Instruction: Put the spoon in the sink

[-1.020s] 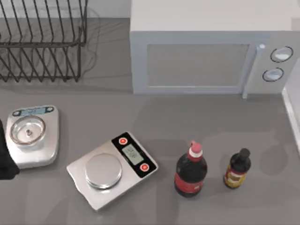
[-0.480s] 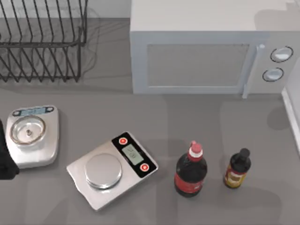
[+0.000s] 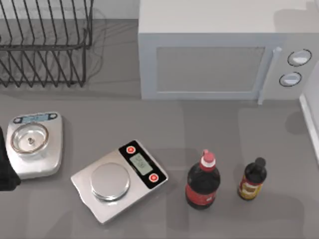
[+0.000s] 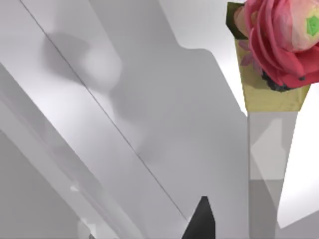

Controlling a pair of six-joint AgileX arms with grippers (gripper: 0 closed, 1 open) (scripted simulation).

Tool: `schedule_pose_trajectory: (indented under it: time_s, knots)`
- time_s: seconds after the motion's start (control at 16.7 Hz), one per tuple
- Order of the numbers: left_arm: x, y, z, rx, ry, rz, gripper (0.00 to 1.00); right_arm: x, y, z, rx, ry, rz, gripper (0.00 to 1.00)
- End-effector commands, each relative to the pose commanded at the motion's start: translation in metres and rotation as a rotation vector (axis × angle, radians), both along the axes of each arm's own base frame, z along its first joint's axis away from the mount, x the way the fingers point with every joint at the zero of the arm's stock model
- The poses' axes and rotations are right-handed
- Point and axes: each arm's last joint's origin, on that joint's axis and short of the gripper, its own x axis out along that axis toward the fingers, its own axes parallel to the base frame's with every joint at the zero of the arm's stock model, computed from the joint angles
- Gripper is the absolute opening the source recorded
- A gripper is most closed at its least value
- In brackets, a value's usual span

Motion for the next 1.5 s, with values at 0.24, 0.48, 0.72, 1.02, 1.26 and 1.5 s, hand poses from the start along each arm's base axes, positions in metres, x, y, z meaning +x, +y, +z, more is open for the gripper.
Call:
schedule_pose_trajectory:
  time_s: [0.24,0.48,0.72,1.02,1.26,1.5]
  knots:
    - [0.0,0.0,0.0,0.0,0.0,0.0,1.0,0.003,0.001,-0.002,-0.003,-0.021,0.006,0.0]
    - [0.0,0.0,0.0,0.0,0.0,0.0,1.0,0.004,0.003,-0.026,0.001,0.008,0.011,0.0]
    - [0.0,0.0,0.0,0.0,0.0,0.0,1.0,0.003,0.004,-0.042,0.0,0.006,0.008,0.0]
    - [0.0,0.0,0.0,0.0,0.0,0.0,1.0,0.003,0.004,-0.043,-0.001,0.002,0.008,0.0]
    - [0.0,0.0,0.0,0.0,0.0,0.0,1.0,0.003,0.004,-0.043,-0.001,0.002,0.008,0.3]
    - [0.0,0.0,0.0,0.0,0.0,0.0,1.0,0.003,0.004,-0.043,-0.001,0.002,0.008,0.6]
